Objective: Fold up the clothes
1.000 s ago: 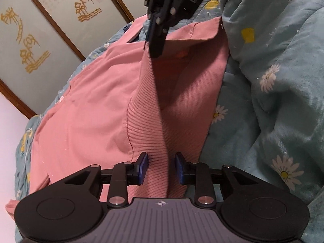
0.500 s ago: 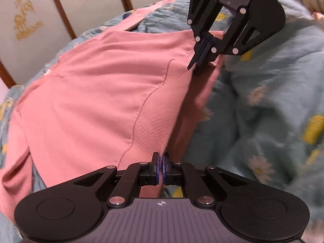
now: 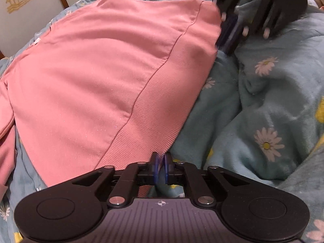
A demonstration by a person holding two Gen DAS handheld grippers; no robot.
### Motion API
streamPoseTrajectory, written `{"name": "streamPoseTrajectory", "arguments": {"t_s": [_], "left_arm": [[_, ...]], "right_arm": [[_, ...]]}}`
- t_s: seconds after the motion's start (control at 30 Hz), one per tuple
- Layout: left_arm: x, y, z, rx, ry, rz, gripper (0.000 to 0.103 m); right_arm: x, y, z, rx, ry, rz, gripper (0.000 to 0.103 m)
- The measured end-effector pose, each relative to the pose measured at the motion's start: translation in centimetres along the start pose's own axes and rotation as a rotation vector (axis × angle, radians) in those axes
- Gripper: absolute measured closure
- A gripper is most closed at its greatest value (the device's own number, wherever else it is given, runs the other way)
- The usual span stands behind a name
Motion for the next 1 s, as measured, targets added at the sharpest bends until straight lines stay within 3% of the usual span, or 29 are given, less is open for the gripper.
{"name": "streamPoseTrajectory", "arguments": {"t_s": [0.1, 0.23, 0.33, 0.43, 0.57, 0.6, 0.63, 0.67, 0.7, 0.77, 1.0], "left_arm": [[1.4, 0.0, -0.6, 0.004, -0.053, -0.012, 0.071], [3.9, 2.3, -1.6, 0.131, -0.169, -0.039, 0.054], [5.8, 5.0, -1.5, 0.286, -0.260, -0.085, 0.040], [6.7, 7.5, -1.1, 0.458, -0.298, -0.101, 0.039], [6.5, 9.7, -0.3, 0.622, -0.294, -0.108, 0.039], [6.4, 10.0, -0.1, 0.649, -0.288, -0.107, 0.039], [6.0, 10.3, 0.2, 0.674, -0.274, -0.105, 0.039], [5.4, 10.4, 0.3, 0.686, -0.254, -0.113, 0.039], [5.1, 10.5, 0.5, 0.689, -0.233, -0.123, 0.039], [4.5, 10.1, 0.7, 0.679, -0.193, -0.124, 0.039], [3.9, 7.9, 0.6, 0.596, -0.139, -0.099, 0.039]], "right_arm": [[4.8, -3.2, 2.1, -0.204, -0.050, 0.042, 0.062], [8.3, -8.1, 5.9, -0.528, -0.065, 0.139, 0.062], [8.6, -9.4, 7.3, -0.693, -0.106, 0.125, 0.062], [6.9, -10.1, 7.7, -0.870, -0.127, 0.065, 0.063], [2.8, -11.1, 8.2, -1.026, -0.052, 0.051, 0.062], [1.7, -11.3, 8.2, -1.040, -0.026, 0.064, 0.063], [0.9, -11.2, 8.0, -1.023, -0.011, 0.085, 0.072], [0.8, -11.1, 7.8, -1.003, -0.009, 0.098, 0.089], [0.7, -10.8, 7.5, -0.964, -0.001, 0.120, 0.097], [1.9, -9.4, 6.6, -0.842, 0.011, 0.177, 0.097], [7.9, -8.2, 8.3, -0.886, -0.057, 0.186, 0.097]]}}
Point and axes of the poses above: each gripper's, at about its wrist camera, not at the fingertips, and x roughly against the way its jaws point, y to its left, z to its underside, the point moved 9 cm from there along -x, roughly the way its jaws point, and after that the axes turned 6 degrees about -z, right-handed, at the moved point
